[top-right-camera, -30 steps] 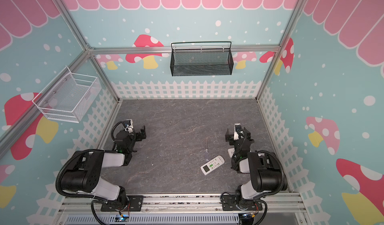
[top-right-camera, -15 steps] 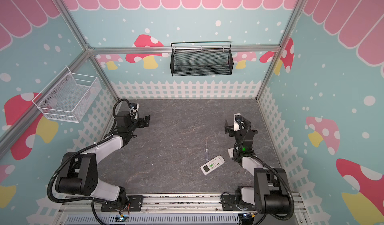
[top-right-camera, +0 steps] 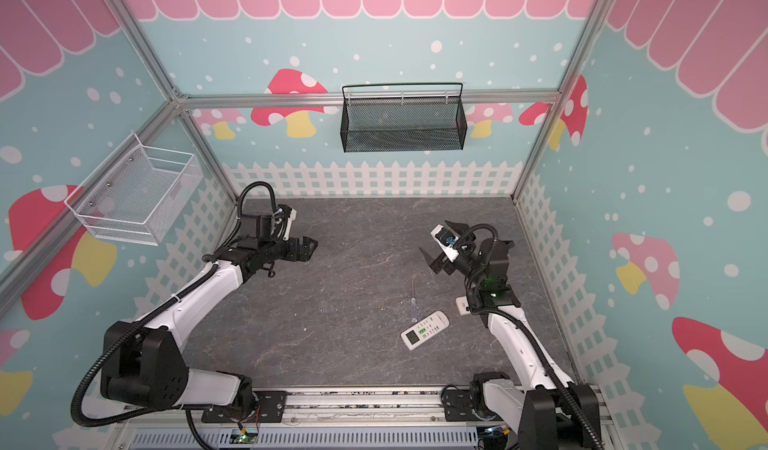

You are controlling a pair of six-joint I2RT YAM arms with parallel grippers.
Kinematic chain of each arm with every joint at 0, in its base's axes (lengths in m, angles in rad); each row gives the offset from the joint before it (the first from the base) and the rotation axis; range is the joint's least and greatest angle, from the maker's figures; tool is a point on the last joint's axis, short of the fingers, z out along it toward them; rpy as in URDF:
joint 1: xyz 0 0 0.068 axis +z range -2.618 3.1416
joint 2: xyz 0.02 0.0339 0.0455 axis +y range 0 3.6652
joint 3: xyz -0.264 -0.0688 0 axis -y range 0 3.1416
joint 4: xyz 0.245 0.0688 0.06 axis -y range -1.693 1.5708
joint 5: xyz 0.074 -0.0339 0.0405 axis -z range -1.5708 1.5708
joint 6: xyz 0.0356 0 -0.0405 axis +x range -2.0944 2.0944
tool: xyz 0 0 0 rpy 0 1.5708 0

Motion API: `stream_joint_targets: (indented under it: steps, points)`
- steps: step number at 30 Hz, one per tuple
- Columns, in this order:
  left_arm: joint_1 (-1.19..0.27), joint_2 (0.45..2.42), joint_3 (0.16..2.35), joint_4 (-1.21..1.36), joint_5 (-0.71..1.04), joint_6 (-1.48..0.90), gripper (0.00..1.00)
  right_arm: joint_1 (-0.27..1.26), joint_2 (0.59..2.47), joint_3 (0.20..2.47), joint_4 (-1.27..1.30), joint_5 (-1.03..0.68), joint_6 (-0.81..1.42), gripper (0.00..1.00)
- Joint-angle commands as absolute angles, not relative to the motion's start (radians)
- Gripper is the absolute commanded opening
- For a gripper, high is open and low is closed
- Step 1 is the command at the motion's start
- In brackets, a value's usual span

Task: Unload the batteries from the remote control
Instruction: 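Reach the right gripper down and grasp the white remote's lower end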

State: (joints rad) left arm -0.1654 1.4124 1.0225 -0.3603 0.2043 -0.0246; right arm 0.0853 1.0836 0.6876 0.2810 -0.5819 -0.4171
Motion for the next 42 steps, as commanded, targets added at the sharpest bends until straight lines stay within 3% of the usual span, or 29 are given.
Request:
stream_joint_targets:
  steps: [1, 6, 18, 27, 33, 42]
  points:
    - [-0.162, 1.39, 1.016, -0.405, 0.229, -0.005, 1.0, 0.091, 1.119, 0.771, 0.018, -0.681, -0.602, 1.0]
    - [-0.157, 1.387, 1.038, -0.423, 0.226, 0.016, 1.0, 0.113, 1.228, 0.879, -0.217, -0.706, -0.741, 1.0]
    - [-0.12, 1.36, 1.043, -0.451, 0.236, 0.052, 1.0, 0.315, 1.582, 1.041, -0.521, -0.451, -0.942, 0.99]
    - [-0.11, 1.395, 1.07, -0.469, 0.242, 0.057, 1.0, 0.345, 1.38, 0.905, -0.558, -0.396, -0.95, 1.0]
    - [-0.099, 1.404, 1.087, -0.489, 0.258, 0.044, 1.0, 0.398, 1.253, 0.848, -0.713, -0.305, -0.953, 0.99]
    - [-0.101, 1.399, 1.074, -0.477, 0.28, 0.03, 1.0, 0.434, 1.218, 0.783, -0.825, -0.115, -0.992, 1.0]
